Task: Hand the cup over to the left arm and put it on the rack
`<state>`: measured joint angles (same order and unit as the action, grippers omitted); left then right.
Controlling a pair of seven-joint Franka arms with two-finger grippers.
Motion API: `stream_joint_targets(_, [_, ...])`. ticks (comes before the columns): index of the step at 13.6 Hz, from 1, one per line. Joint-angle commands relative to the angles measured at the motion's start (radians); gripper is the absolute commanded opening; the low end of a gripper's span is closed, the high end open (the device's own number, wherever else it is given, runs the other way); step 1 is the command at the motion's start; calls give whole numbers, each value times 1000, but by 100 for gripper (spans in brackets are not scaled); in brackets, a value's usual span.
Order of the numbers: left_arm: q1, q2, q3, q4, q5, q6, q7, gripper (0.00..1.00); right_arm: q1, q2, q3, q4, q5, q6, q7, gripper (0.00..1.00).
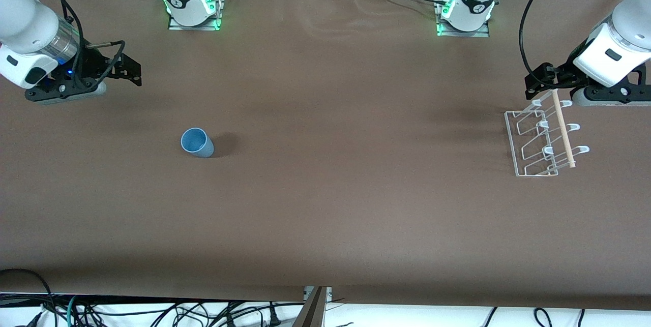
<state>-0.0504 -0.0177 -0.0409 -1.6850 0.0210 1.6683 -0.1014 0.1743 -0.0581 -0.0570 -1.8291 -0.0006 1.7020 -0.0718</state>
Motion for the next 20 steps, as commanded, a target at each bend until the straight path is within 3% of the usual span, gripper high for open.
stream_joint_targets(1, [4, -4, -2, 11, -23, -16, -9, 100, -12, 6, 8, 13, -2, -10, 4, 99])
stream_joint_targets(15, [4, -4, -2, 11, -24, -16, -11, 100, -12, 41, 8, 33, -9, -5, 44, 99])
stream_joint_targets(20, [4, -4, -2, 11, -24, -18, -11, 100, -3, 171, 12, 19, -9, 67, 41, 99])
